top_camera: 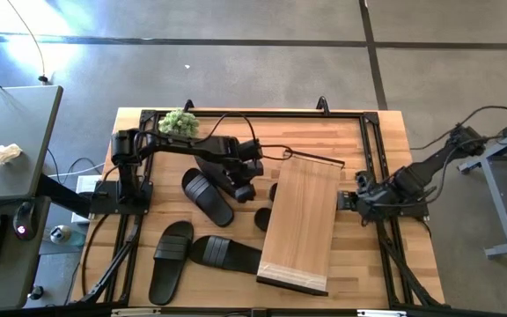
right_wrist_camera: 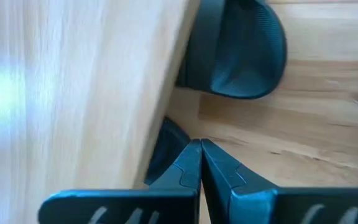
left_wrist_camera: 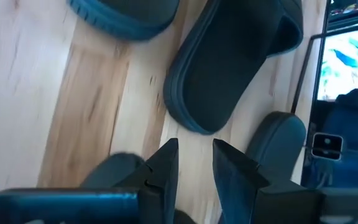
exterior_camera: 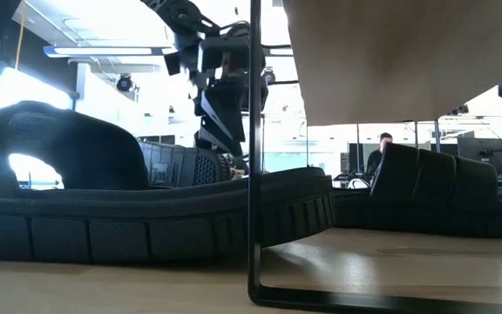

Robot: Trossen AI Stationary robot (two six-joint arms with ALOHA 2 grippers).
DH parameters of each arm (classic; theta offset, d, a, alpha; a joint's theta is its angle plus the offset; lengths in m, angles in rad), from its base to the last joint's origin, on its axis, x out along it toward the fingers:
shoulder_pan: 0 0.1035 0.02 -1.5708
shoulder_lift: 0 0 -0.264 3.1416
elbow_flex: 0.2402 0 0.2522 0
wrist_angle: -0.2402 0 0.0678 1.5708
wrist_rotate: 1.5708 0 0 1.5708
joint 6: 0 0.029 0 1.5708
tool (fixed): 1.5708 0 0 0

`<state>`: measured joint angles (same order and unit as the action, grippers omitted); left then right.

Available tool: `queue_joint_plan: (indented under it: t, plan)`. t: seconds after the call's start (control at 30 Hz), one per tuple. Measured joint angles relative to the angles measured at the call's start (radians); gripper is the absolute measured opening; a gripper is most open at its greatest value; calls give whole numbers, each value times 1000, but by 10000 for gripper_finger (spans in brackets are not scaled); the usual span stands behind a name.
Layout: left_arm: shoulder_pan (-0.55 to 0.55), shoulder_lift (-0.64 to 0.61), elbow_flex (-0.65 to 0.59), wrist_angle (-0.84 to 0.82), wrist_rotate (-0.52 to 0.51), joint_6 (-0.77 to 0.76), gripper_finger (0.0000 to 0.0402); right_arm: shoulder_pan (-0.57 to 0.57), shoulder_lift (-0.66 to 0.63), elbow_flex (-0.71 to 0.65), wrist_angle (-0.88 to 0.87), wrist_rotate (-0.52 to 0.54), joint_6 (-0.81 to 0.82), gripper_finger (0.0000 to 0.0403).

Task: Pick and place slides into the shelf
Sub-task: Put the black slide under the shelf

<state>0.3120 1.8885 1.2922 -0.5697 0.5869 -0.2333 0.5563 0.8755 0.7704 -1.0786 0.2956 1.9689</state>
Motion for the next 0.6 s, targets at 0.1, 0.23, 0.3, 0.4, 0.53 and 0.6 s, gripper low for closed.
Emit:
queue_joint_plan:
  t: [0.1,0.23,0.3,0.4,0.53,0.6]
  plan:
    - [-1,0,0,8,-1,0,85,-61,33,0,13,-58,-43,0]
    - [2,0,0,-44,-2,20,85,-106,76,0,62,-89,-105,0]
    - [2,0,0,-84,0,63,85,-123,94,0,103,-90,-135,0]
    - [-17,2,-6,-103,4,99,85,-143,114,0,126,-99,-155,0]
    - [-48,4,-32,-104,19,99,85,-146,126,0,134,-109,-161,0]
    - [-70,4,-55,-73,24,90,85,-146,126,0,144,-110,-160,0]
